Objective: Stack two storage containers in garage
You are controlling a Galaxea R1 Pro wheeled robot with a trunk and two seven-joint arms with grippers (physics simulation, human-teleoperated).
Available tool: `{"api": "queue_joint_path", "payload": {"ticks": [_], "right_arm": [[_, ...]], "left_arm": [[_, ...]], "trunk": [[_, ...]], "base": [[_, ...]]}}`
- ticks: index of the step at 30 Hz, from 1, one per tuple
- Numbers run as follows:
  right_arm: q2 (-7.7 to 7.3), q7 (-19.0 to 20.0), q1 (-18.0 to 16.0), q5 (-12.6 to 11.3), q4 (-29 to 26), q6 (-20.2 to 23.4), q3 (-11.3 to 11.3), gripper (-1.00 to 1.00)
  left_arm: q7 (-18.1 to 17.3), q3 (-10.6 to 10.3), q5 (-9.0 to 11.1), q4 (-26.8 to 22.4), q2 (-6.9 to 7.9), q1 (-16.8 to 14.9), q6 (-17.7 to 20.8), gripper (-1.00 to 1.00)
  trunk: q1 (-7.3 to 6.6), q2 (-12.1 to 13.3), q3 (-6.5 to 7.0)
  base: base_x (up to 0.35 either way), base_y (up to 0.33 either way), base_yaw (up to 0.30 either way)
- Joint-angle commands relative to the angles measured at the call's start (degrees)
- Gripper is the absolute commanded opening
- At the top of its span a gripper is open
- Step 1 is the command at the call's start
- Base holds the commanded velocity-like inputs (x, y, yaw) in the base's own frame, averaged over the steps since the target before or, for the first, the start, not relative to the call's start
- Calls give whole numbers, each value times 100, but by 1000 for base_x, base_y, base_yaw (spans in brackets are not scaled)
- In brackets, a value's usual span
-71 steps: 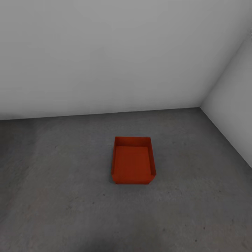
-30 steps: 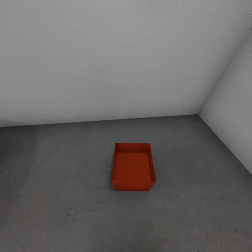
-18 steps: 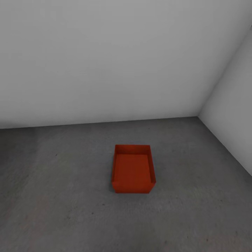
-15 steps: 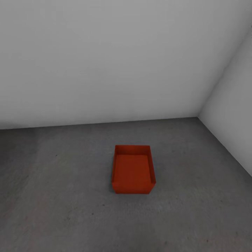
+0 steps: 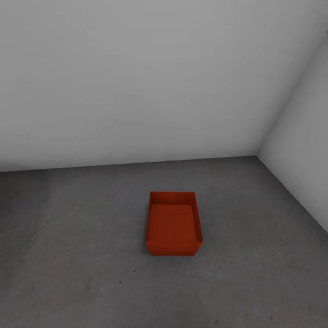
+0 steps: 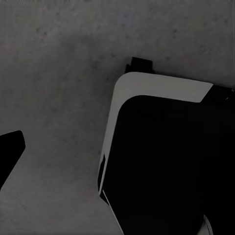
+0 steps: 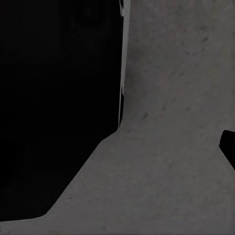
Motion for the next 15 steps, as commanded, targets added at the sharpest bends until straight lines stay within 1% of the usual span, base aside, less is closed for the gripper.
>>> {"api": "queue_joint_path", "payload": {"ticks": [1,8,15], "right_arm": [[-1,6,11,-38,19,-46,49,100],[-41,64,42,11,18,-59,56,100],[-33,66,42,19,18,-60,56,100]], "left_arm": [[14,-49,50,-2,0,-3,22,100],[15,-49,50,1,0,-3,22,100],[13,-52,31,-3,0,-3,22,100]], "trunk": [[1,-4,5],[1,-4,71],[1,-4,136]], "base": [[0,0,0],[0,0,0],[0,0,0]]}}
